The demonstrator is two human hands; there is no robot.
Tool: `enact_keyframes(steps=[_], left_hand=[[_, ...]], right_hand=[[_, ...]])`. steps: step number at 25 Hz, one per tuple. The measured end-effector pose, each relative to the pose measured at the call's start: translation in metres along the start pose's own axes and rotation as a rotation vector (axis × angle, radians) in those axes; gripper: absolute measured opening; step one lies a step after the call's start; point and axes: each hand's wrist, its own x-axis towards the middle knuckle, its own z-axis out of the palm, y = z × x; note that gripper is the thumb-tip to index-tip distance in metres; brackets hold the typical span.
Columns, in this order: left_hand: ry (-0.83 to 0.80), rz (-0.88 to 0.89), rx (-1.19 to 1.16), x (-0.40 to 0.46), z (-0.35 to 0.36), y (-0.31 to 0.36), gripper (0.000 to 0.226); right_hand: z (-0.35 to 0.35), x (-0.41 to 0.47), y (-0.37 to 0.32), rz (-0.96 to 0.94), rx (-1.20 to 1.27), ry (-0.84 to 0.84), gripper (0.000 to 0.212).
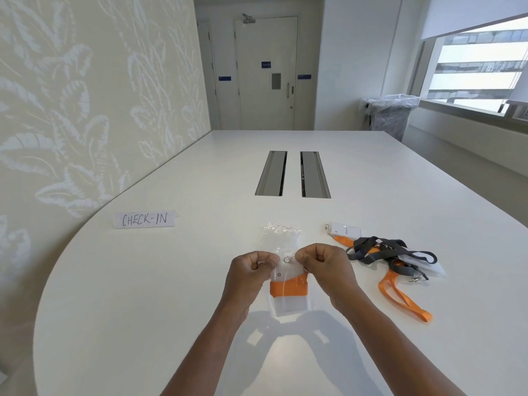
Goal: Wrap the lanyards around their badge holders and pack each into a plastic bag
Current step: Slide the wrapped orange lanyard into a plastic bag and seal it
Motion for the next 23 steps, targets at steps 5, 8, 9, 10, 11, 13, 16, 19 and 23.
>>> enact_keyframes(steps=[5, 8, 9, 10, 11, 13, 16, 19, 23], left_hand=[[0.011, 0.046, 0.097, 0.000, 0.003, 0.003, 0.008], [0.056, 0.093, 0.160, 0.000, 0.007, 0.005, 0.009], [0.064, 0.100, 0.162, -0.001, 0.007, 0.006, 0.009], [0.067, 0.105, 0.153, -0.001, 0.008, 0.006, 0.010], [0.071, 0.111, 0.141, -0.002, 0.008, 0.006, 0.011], [0.079, 0.121, 0.125, -0.003, 0.008, 0.006, 0.012], [0.062, 0.129, 0.125, -0.003, 0.008, 0.009, 0.012], [0.042, 0.117, 0.139, -0.004, 0.008, 0.010, 0.010], [-0.058, 0.005, 0.122, -0.005, 0.005, 0.011, 0.010]], right_hand=[[0.002, -0.001, 0.001, -0.006, -0.023, 0.005, 0.019], [0.005, -0.001, 0.001, -0.009, -0.044, -0.009, 0.017], [0.006, -0.001, -0.001, -0.004, -0.045, -0.026, 0.017], [0.006, -0.001, -0.002, 0.002, -0.041, -0.045, 0.017], [0.006, -0.001, -0.004, 0.008, -0.039, -0.061, 0.017], [0.005, -0.001, -0.006, 0.006, -0.051, -0.090, 0.015], [0.006, -0.004, -0.008, 0.003, -0.041, -0.111, 0.013], [0.007, -0.005, -0.009, 0.033, 0.016, -0.093, 0.012], [0.006, -0.008, -0.010, 0.009, -0.015, -0.059, 0.014]])
